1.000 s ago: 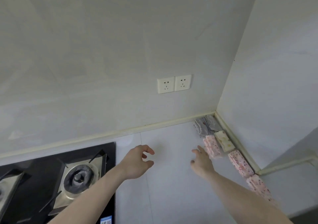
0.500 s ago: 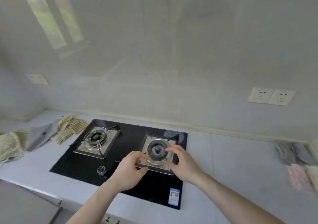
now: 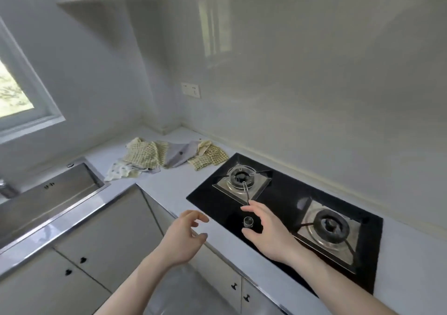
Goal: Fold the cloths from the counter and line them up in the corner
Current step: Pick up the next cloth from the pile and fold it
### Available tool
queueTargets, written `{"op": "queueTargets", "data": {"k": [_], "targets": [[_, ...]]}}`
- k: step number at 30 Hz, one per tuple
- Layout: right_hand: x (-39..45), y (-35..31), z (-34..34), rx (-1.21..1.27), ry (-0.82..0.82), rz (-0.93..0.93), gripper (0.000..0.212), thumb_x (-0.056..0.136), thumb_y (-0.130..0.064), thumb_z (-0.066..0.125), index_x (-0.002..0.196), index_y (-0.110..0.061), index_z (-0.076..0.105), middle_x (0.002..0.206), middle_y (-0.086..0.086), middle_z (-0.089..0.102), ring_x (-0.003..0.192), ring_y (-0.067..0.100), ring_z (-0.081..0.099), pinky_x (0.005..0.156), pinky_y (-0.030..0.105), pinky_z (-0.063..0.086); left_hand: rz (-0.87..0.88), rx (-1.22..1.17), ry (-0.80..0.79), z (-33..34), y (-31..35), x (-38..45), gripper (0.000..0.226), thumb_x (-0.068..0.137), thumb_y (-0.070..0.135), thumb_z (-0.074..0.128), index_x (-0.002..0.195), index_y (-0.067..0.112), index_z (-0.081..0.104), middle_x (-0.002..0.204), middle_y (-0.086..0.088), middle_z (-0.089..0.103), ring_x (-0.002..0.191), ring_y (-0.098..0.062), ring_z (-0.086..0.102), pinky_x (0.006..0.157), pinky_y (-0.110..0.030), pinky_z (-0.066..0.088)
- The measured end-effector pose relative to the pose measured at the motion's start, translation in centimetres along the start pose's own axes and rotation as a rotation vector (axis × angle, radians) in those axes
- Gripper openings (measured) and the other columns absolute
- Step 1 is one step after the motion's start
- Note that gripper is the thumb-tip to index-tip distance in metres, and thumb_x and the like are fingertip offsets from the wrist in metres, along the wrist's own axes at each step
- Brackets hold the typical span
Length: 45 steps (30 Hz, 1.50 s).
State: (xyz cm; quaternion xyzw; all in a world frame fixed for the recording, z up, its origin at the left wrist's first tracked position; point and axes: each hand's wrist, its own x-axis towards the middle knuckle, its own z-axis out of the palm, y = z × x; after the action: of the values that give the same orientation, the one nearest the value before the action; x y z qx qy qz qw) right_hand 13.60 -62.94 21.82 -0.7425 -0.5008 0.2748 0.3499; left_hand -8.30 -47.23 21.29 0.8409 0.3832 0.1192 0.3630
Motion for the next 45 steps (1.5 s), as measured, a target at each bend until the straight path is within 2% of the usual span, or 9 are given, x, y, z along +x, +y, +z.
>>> {"op": "queueTargets", "data": {"k": [4,11,16,22,29,33,36,40,45], "targets": [[4.4,-2.0,2.5,-0.022,-0.072,-0.019,0.051,0.095,-0.036,0.064,0.143,-0.045,0.048,0.161,-0.026,0.024,0.148,-0.002,0.026,0.123,0.032,0.029,-0.044,-0.009,0.054,-3.1,-4.0,1.4,0.028,0.085,0.023,0.069,0.105,0.041,0.063,0.121,0.026,0.055,0.108,0.006,0.056,0.084,-0.017,0.048],[14.8,-4.3,6.6,-0.023,-0.145,-0.055,0.052,0.095,-0.033,0.065,0.144,-0.041,0.049,0.162,-0.02,0.026,0.146,-0.003,0.026,0.123,0.031,0.028,-0.133,0.028,0.099,-8.2,-10.8,5.9,0.03,0.084,0.023,0.071,0.107,0.04,0.063,0.117,0.022,0.055,0.105,0.006,0.056,0.077,-0.009,0.041],[21.7,-6.6,9.1,-0.02,-0.194,-0.085,0.052,0.096,-0.029,0.065,0.145,-0.034,0.05,0.163,-0.016,0.027,0.149,0.001,0.026,0.121,0.025,0.025,-0.213,0.053,0.134,-12.8,-14.9,9.1,0.029,0.086,0.025,0.07,0.109,0.041,0.062,0.122,0.021,0.053,0.109,0.003,0.056,0.084,-0.02,0.048],[27.8,-8.8,11.3,-0.033,-0.254,-0.094,0.052,0.097,-0.03,0.064,0.146,-0.035,0.048,0.164,-0.015,0.026,0.149,0.002,0.025,0.113,0.018,0.021,-0.29,0.082,0.128,-16.4,-19.5,12.3,0.031,0.085,0.026,0.07,0.111,0.041,0.061,0.125,0.02,0.051,0.11,-0.001,0.057,0.086,-0.024,0.05],[32.5,-9.7,13.2,-0.041,-0.215,-0.048,0.051,0.097,-0.029,0.064,0.145,-0.033,0.049,0.161,-0.016,0.028,0.149,0.001,0.025,0.113,0.017,0.018,-0.309,0.186,0.038,-21.0,-24.7,19.5,0.035,0.083,0.023,0.072,0.11,0.041,0.058,0.13,0.01,0.051,0.107,-0.01,0.059,0.089,-0.023,0.045],[34.9,-9.4,14.6,-0.043,-0.164,0.034,0.05,0.097,-0.026,0.065,0.145,-0.032,0.049,0.161,-0.015,0.029,0.143,-0.004,0.025,0.111,0.015,0.018,-0.294,0.273,-0.026,-23.3,-29.3,25.4,0.038,0.09,0.024,0.068,0.127,0.026,0.064,0.146,0.0,0.048,0.127,-0.018,0.056,0.106,-0.028,0.042],[37.0,-9.3,16.4,-0.05,-0.122,0.115,0.05,0.098,-0.026,0.063,0.146,-0.03,0.048,0.16,-0.014,0.029,0.138,-0.008,0.023,0.112,0.016,0.018,-0.312,0.329,-0.108,-24.7,-33.1,29.9,0.047,0.093,0.03,0.068,0.138,0.021,0.059,0.158,-0.005,0.037,0.144,-0.023,0.043,0.115,-0.031,0.035],[39.6,-10.1,19.7,-0.041,-0.074,0.218,0.049,0.099,-0.028,0.062,0.145,-0.033,0.048,0.158,-0.015,0.032,0.146,-0.001,0.028,0.113,0.017,0.019,-0.368,0.466,-0.293,-25.6,-37.8,34.8,0.061,0.095,0.039,0.063,0.151,0.022,0.048,0.17,-0.01,0.015,0.152,-0.034,0.027,0.12,-0.039,0.031],[41.3,-11.3,23.5,-0.013,-0.046,0.306,0.047,0.098,-0.032,0.063,0.142,-0.04,0.048,0.153,-0.024,0.031,0.141,-0.003,0.033,0.117,0.022,0.029,-0.399,0.552,-0.444,-25.5,-42.1,38.2,0.069,0.095,0.022,0.055,0.16,0.023,0.033,0.173,-0.005,-0.005,0.156,-0.036,0.017,0.12,-0.043,0.034]]}}
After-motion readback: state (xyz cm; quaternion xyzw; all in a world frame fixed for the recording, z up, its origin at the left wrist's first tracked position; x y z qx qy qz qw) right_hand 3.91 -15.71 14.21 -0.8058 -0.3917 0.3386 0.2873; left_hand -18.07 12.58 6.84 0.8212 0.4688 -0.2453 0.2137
